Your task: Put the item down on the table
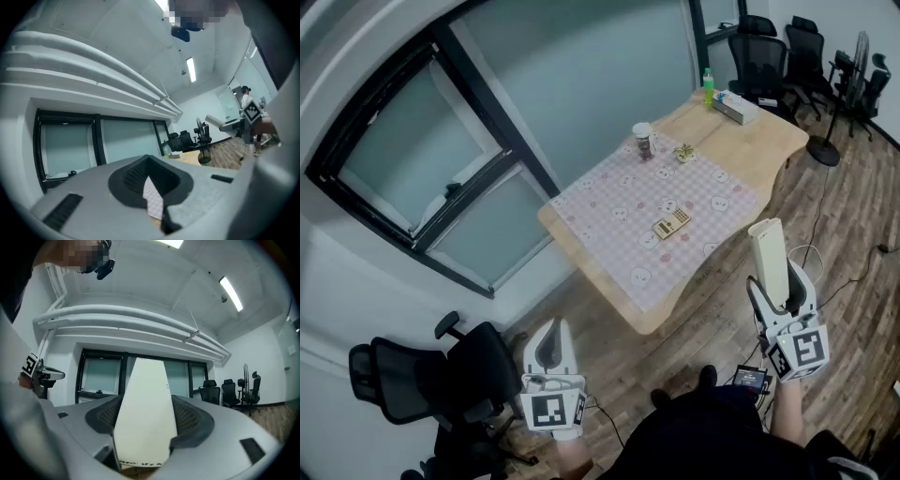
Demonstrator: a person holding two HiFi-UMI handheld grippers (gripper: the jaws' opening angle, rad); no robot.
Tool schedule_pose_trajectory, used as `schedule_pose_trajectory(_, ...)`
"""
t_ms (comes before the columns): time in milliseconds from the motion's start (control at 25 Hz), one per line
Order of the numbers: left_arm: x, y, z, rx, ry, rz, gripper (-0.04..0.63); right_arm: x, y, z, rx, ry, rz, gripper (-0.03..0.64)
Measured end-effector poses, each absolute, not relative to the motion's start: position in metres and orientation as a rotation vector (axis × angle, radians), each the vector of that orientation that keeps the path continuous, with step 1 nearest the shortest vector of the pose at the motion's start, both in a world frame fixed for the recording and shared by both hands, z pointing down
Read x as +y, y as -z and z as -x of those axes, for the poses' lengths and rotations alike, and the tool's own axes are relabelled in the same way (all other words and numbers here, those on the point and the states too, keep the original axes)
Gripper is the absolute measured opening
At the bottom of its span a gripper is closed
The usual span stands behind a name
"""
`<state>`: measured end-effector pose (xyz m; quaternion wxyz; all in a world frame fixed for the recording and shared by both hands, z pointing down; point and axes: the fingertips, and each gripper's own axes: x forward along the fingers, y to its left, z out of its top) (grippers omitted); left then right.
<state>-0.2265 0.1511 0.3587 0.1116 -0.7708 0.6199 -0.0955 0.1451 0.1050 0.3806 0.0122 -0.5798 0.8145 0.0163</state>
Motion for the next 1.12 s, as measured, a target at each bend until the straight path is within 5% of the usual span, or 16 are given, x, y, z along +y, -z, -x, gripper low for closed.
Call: schedule_pose_trajectory(1120,0.143,-0.362,0.191,1.886,0.313,2.278,-0.001,0.1,-0.404,-0.176,2.571,0.07,1.759,0.327)
